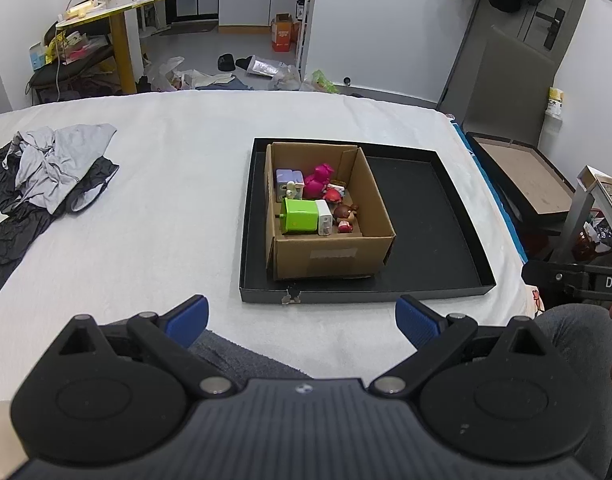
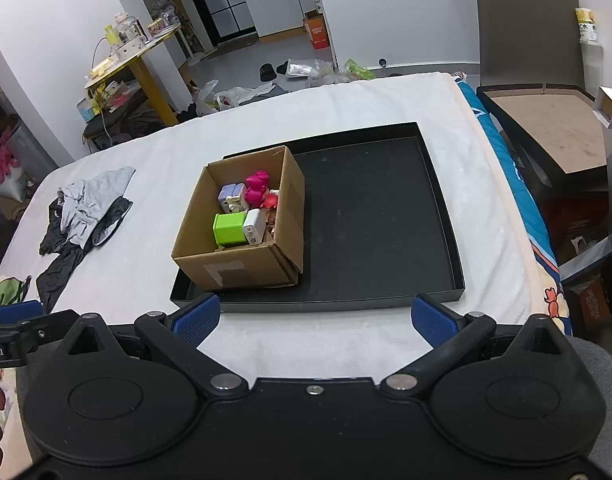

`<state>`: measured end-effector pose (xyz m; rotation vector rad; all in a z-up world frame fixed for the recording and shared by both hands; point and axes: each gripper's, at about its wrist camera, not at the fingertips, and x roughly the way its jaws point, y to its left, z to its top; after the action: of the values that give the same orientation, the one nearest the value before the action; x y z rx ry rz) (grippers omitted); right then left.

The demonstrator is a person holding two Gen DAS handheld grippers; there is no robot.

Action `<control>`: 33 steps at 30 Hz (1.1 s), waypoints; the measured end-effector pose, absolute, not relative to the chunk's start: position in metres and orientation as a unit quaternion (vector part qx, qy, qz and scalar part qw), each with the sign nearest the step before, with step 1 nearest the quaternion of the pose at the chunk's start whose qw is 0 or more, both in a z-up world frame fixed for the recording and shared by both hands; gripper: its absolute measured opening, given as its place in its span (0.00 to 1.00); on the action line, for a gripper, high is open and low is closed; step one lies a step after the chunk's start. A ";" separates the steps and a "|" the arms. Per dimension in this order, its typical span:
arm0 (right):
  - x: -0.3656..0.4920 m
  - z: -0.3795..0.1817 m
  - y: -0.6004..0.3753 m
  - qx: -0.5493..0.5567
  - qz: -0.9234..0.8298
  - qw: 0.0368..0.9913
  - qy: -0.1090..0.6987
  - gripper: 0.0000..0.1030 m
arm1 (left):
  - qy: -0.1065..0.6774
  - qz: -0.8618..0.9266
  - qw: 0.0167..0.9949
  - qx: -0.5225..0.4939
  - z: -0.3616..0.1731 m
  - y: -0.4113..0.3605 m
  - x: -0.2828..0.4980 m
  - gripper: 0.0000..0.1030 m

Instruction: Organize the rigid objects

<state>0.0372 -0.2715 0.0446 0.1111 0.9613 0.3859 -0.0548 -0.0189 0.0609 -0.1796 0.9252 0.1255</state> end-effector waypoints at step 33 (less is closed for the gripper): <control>0.042 0.034 -0.277 0.069 0.181 0.865 0.462 1.00 | 0.445 0.046 0.889 -0.096 0.050 -0.018 -0.048 0.96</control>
<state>0.0421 -0.2770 0.0344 0.1456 0.9689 0.3794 -0.0482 -0.0175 0.0495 -0.1990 0.9235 0.0960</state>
